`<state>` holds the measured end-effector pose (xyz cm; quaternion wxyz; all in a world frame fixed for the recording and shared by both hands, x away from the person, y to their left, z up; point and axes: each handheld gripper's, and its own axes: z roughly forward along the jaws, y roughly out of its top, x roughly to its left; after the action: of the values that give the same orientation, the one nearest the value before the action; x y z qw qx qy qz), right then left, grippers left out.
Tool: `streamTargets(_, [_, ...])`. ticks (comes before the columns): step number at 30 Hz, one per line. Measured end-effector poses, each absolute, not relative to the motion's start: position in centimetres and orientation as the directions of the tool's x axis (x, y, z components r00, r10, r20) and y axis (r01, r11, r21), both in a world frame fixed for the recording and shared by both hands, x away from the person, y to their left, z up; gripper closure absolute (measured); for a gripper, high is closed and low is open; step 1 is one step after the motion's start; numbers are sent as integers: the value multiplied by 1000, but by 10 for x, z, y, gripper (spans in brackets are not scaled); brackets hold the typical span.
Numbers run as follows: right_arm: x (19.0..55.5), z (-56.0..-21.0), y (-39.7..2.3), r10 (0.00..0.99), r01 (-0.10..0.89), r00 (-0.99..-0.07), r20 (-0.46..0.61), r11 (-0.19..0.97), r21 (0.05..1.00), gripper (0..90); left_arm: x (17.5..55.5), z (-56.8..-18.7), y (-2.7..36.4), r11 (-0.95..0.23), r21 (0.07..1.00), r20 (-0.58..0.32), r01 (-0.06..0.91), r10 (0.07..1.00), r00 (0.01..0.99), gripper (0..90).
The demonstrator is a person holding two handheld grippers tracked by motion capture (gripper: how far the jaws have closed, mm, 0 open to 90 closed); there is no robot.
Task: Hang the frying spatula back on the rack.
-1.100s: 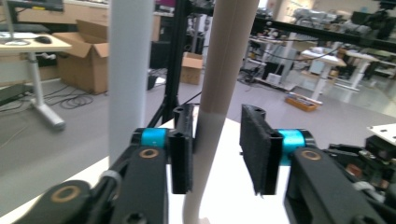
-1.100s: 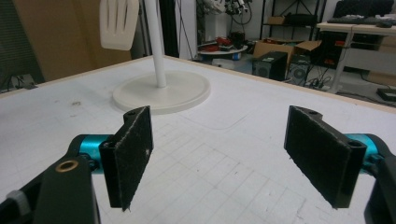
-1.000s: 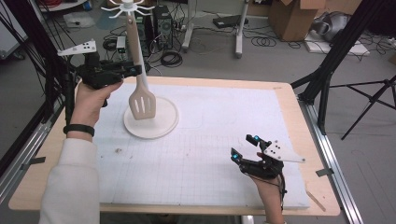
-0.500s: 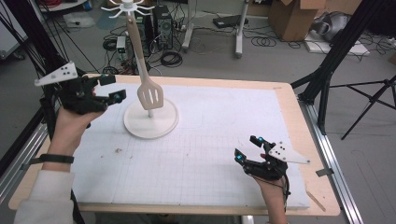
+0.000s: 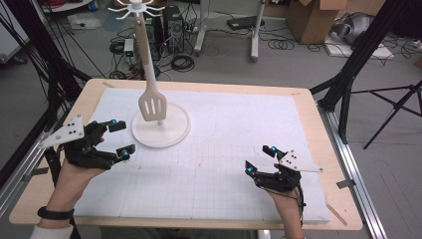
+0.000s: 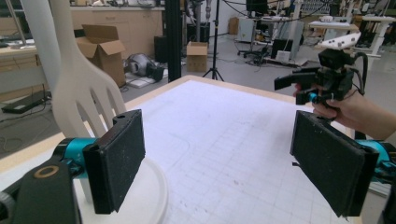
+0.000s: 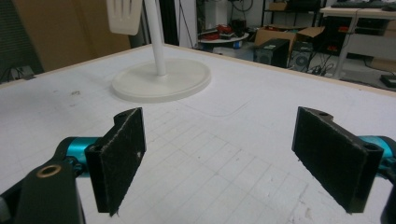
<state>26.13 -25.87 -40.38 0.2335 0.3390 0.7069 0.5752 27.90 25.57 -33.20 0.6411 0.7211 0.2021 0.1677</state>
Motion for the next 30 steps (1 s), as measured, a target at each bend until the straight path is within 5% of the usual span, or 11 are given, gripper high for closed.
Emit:
streamTargets(13, [263,-407,-262,756,211,-654,28,148,966,148,263,-394,273,-80,990,-51,114,554,831,182])
streamTargets(30, [264,-409,-261,758,236,-651,45,145,961,148,262,-406,274,-90,986,-66,138,556,829,190])
